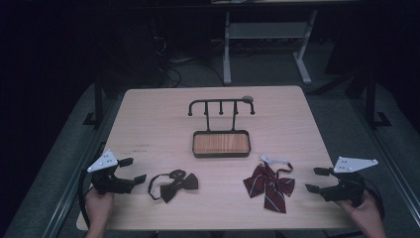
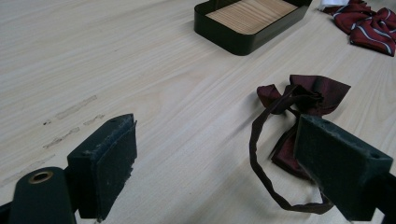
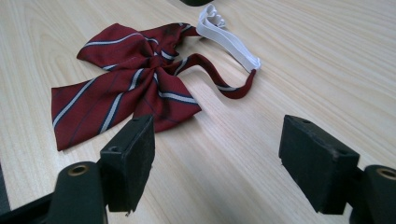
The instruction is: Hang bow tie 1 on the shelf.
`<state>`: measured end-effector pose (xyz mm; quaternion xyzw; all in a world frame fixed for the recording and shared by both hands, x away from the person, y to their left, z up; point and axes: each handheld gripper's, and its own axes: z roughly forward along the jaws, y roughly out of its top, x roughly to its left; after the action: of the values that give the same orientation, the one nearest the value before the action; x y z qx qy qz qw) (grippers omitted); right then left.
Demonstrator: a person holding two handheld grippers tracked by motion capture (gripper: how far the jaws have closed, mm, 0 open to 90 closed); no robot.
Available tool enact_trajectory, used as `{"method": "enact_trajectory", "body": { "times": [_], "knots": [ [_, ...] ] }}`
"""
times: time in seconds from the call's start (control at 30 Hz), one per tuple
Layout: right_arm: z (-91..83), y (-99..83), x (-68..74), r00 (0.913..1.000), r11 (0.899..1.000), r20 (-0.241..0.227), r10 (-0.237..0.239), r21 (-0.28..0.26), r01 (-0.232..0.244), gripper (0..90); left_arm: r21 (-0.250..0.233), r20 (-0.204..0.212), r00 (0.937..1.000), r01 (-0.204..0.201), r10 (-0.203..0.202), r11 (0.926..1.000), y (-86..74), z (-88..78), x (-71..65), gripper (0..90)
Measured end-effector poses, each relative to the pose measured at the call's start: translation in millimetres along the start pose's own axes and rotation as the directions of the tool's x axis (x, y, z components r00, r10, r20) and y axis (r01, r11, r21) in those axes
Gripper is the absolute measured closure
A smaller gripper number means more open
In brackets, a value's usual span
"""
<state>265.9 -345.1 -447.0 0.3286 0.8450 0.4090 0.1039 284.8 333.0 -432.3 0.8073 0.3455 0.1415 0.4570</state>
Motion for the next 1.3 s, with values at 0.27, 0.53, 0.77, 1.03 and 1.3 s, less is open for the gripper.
{"method": "enact_trajectory", "body": {
  "times": [0.27,0.53,0.77,1.03,1.3],
  "knots": [
    [2.2,9.1,2.5,0.9995,1.000,-0.012,-0.028,0.014,0.028,25.1,0.005,0.005,1.0000,-0.005,0.005,1.0000,-0.2,0.7,-0.7,12.8],
    [10.7,32.8,6.6,0.9961,0.996,-0.045,-0.076,0.035,0.077,24.8,0.002,-0.001,0.9999,-0.011,0.011,0.9999,-0.1,-2.3,-2.2,12.8],
    [26.2,48.3,6.7,0.9900,0.989,-0.077,-0.118,0.082,0.125,24.8,-0.012,-0.011,0.9999,-0.006,0.005,0.9999,0.2,-5.4,-2.3,12.8],
    [39.2,64.7,1.0,0.9836,0.983,-0.110,-0.143,0.102,0.154,30.4,-0.013,-0.006,1.0000,0.006,-0.006,0.9999,-0.9,-5.6,-1.5,12.8],
    [51.1,73.9,-4.2,0.9819,0.975,-0.112,-0.153,0.142,0.168,37.5,-0.010,-0.005,1.0000,0.002,-0.003,0.9999,-0.6,-4.1,-1.5,12.8]
  ]
}}
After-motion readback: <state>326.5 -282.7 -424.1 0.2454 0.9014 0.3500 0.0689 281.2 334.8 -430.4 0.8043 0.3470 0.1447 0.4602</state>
